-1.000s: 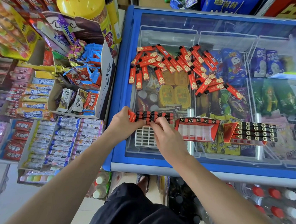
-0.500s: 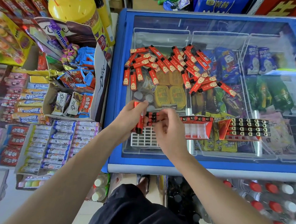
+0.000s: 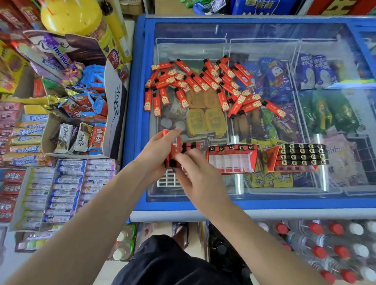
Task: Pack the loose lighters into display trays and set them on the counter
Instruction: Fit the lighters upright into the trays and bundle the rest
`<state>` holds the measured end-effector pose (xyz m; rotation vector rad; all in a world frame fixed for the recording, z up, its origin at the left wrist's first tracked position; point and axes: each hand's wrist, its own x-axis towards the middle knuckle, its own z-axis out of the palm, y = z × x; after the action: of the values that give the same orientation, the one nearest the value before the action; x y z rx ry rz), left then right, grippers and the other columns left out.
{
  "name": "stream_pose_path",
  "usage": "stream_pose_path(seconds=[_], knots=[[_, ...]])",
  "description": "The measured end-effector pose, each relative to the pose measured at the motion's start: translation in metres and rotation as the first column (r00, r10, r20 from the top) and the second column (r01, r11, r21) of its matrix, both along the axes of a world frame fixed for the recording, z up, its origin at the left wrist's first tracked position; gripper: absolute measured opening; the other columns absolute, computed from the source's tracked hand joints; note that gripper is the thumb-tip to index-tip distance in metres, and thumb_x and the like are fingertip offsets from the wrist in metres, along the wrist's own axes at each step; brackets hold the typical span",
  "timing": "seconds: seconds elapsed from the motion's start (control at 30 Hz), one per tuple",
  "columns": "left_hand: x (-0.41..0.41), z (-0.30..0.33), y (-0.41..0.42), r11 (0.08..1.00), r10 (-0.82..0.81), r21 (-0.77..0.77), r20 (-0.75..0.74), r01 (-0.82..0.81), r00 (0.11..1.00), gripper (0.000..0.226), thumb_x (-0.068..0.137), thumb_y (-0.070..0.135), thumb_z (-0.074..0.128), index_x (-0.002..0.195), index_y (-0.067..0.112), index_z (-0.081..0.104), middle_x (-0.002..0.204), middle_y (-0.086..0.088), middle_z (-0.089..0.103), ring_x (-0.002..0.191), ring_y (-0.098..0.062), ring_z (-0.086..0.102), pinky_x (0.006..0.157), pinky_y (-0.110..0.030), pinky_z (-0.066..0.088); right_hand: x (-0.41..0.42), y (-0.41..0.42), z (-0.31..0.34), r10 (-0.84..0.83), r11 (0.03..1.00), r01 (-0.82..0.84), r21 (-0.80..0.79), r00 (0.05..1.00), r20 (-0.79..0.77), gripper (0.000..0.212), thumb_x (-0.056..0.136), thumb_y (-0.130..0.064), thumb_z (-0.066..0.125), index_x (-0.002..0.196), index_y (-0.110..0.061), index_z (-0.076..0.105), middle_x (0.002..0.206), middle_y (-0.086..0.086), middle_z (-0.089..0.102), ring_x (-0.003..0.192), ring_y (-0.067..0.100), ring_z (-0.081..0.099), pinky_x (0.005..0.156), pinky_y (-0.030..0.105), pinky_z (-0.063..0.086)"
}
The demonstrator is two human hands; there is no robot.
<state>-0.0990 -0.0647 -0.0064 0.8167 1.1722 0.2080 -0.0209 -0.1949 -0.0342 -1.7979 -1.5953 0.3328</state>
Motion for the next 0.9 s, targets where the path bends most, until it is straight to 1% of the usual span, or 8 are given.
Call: stream_pose_path(seconds=[0.1,0.23,0.27,0.33,0.43,0.57,0.67,0.9], knots=[[0.003,0.000,-0.002,0.999,-0.022,0.047,-0.042,0.024,0.999,0.034,0.100,0.045,0.060,0.105,0.011,0.062,0.086,-0.008,0.061,0.078,-0.021,0.061,0.079,-0.038,0.053,0.008,-0.001,-0.001,-0.020,0.996,0.017,0.087,0.999,0.027,0.028,0.104,-0.017,0.052,0.128,-0.008,0.062,0.108,0.008,0.057,0.078,0.021,0.059,0.055,0.040,0.054],[0.001,-0.001,-0.004,0.971,-0.136,0.181,-0.108,0.154,0.985,0.047,0.095,0.057,0.059,0.095,0.011,0.057,0.083,-0.015,0.059,0.079,-0.031,0.056,0.076,-0.050,0.049,0.023,-0.001,0.007,-0.158,0.971,0.171,0.166,0.983,-0.089,0.025,0.105,-0.013,0.053,0.122,0.003,0.063,0.116,0.014,0.056,0.088,0.018,0.059,0.068,0.031,0.056],[-0.001,-0.003,-0.003,0.957,-0.151,0.225,-0.155,0.184,0.976,0.046,0.094,0.057,0.061,0.094,0.012,0.056,0.078,-0.013,0.059,0.075,-0.029,0.057,0.072,-0.049,0.052,0.027,-0.001,0.007,-0.177,0.967,0.194,0.164,0.977,-0.115,0.025,0.105,-0.012,0.052,0.121,0.003,0.062,0.117,0.014,0.056,0.088,0.017,0.059,0.071,0.029,0.056],[-0.006,-0.008,-0.002,0.892,-0.176,0.357,-0.292,0.278,0.940,0.031,0.095,0.047,0.065,0.090,0.019,0.053,0.071,-0.001,0.057,0.065,-0.020,0.054,0.060,-0.037,0.049,0.034,-0.001,0.006,-0.185,0.969,0.200,0.142,0.976,-0.114,0.024,0.105,-0.011,0.051,0.122,0.002,0.061,0.116,0.011,0.058,0.084,0.015,0.060,0.071,0.028,0.054],[-0.014,-0.016,0.001,0.767,-0.203,0.473,-0.462,0.433,0.864,0.023,0.094,0.034,0.070,0.092,0.022,0.050,0.078,0.003,0.055,0.065,-0.015,0.051,0.058,-0.027,0.041,0.043,-0.006,-0.003,-0.169,0.978,0.175,0.115,0.984,-0.064,0.024,0.104,-0.014,0.052,0.121,-0.001,0.064,0.113,0.008,0.060,0.075,0.013,0.059,0.065,0.026,0.053],[-0.019,-0.018,0.003,0.668,-0.253,0.496,-0.550,0.555,0.796,0.028,0.091,0.024,0.074,0.100,0.020,0.048,0.083,0.003,0.054,0.067,-0.012,0.049,0.054,-0.026,0.038,0.040,-0.010,-0.020,-0.107,0.992,0.108,0.060,0.994,-0.020,0.026,0.102,-0.014,0.054,0.121,-0.001,0.065,0.112,0.008,0.059,0.072,0.008,0.054,0.061,0.029,0.053],[-0.019,-0.020,0.003,0.613,-0.252,0.536,-0.564,0.581,0.786,0.028,0.091,0.020,0.073,0.096,0.020,0.046,0.080,0.004,0.052,0.067,-0.011,0.047,0.055,-0.028,0.036,0.035,-0.008,-0.033,-0.054,0.998,0.054,-0.012,0.998,0.032,0.022,0.098,-0.009,0.061,0.118,-0.002,0.066,0.110,0.008,0.059,0.074,0.016,0.062,0.060,0.032,0.056],[-0.018,-0.023,0.008,0.595,-0.278,0.526,-0.575,0.608,0.769,0.029,0.089,0.022,0.074,0.098,0.021,0.046,0.081,0.005,0.055,0.067,-0.013,0.049,0.056,-0.028,0.038,0.031,0.004,-0.051,-0.019,0.995,0.033,-0.097,0.990,0.141,0.015,0.098,-0.006,0.063,0.112,-0.005,0.068,0.105,0.007,0.062,0.070,0.021,0.064,0.055,0.033,0.055]])
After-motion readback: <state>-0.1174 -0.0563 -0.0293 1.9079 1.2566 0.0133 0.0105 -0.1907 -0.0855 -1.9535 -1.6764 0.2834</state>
